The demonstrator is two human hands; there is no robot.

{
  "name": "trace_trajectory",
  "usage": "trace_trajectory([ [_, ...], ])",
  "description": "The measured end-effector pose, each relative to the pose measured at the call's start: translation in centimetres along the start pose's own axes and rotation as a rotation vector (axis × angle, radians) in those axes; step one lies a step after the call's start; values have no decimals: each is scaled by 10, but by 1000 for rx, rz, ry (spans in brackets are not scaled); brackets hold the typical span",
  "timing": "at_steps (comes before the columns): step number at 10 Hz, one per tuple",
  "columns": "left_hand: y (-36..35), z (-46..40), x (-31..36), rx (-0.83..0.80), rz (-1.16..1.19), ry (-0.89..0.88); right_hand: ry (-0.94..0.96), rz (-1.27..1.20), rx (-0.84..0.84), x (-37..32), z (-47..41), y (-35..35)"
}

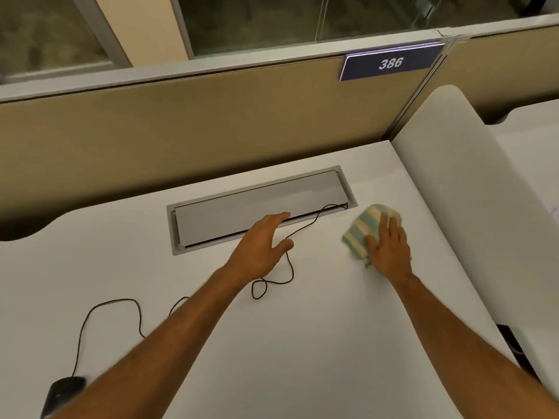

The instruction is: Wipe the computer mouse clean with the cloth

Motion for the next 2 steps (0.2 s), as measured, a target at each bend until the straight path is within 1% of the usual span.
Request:
trace_trajectory([
  [1,13,7,-2,20,4,14,-68,59,-65,-11,5,-7],
  [2,44,27,12,108,-10,-14,114,-107,-10,-67,1,10],
])
Point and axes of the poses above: each hand's wrist, its own z-axis away from the middle knuckle, its own y-axis out of the back of the hand, x = y × z, the point moved 7 cm from there along -z, towards the middle knuckle, and after that the axes turned 14 degrees about y, right-handed, at the moved point
